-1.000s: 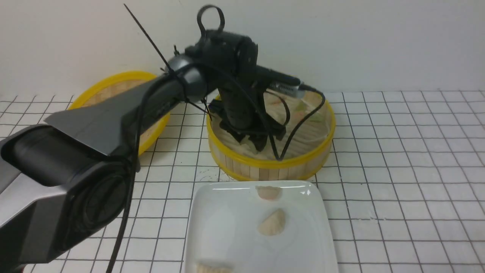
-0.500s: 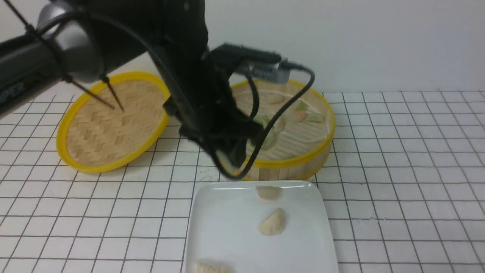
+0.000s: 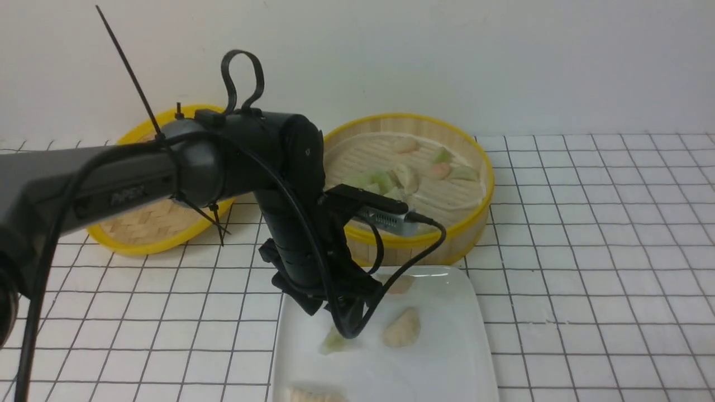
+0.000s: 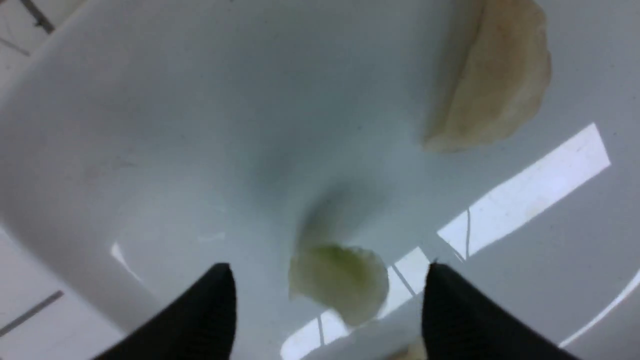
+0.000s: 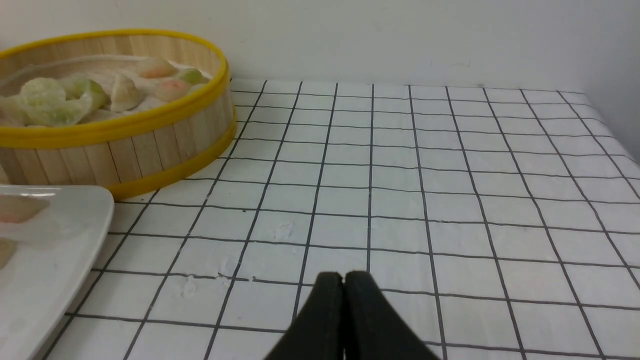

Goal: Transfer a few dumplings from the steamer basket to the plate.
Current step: Use the left arm to put the dumpling into the plate, then use the left arm to grab a dumpling from the steamer

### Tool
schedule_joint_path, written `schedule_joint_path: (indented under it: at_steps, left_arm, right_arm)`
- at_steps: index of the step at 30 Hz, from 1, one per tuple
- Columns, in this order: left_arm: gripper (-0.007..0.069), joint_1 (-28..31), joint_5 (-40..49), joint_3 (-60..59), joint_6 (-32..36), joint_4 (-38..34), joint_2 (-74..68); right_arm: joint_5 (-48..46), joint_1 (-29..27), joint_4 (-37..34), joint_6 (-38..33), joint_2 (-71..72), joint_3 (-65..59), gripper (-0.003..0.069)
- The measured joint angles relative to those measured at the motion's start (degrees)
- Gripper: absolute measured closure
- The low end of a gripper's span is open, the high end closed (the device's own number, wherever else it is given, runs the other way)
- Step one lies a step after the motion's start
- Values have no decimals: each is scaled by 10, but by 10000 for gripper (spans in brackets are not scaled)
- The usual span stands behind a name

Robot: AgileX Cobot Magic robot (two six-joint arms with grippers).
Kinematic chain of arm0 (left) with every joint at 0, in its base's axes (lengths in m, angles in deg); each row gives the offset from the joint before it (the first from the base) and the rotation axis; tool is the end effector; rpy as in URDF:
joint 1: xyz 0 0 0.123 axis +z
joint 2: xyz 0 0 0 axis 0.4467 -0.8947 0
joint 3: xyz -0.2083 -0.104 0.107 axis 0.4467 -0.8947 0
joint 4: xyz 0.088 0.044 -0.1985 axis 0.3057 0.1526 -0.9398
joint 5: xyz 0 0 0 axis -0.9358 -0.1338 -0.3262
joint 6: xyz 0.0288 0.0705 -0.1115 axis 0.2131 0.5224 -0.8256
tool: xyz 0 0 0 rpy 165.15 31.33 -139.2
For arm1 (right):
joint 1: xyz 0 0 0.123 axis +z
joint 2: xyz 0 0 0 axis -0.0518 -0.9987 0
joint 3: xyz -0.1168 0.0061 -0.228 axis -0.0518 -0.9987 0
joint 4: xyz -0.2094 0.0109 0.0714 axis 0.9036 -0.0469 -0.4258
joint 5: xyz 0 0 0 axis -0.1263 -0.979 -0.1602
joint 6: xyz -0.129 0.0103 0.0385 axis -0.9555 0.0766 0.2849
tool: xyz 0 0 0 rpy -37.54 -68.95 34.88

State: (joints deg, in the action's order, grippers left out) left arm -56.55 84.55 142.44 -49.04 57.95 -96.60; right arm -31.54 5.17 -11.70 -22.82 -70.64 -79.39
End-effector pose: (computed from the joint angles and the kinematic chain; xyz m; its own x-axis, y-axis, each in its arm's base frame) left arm 0.2927 -0.2039 0.1432 -0.8444 0.5272 -0.0953 0.5344 0.8164 -0.2191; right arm 0.0917 0.0049 0.1589 -0.3095 0.0122 -0.9508 -0.0406 0.9988 0.0261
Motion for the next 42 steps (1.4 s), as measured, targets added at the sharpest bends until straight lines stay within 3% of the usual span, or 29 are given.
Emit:
schedule_joint_path:
  at_steps: [4, 8, 11, 15, 19, 27, 42]
  left_arm:
    - [37, 0, 65, 79, -3, 3, 0]
    - [44, 0, 75, 163, -30, 20, 0]
    - [134, 0, 52, 230, -72, 47, -5]
    - [272, 0, 23, 290, -70, 92, -43]
    - [314, 0, 1, 325, -63, 133, -107]
    - [261, 0, -24, 361, -65, 147, -200]
    - [260, -6, -113, 365, -65, 136, -249]
  right_arm:
    - [0, 0, 0, 0, 0, 0, 669]
    - [0, 0, 0, 0, 0, 0, 669]
    - [0, 0, 0, 0, 0, 0, 669]
    - [0, 0, 0, 0, 0, 0, 669]
    - [0, 0, 0, 0, 0, 0, 669]
    - [0, 0, 0, 0, 0, 0, 669]
    - [0, 0, 0, 0, 0, 0, 669]
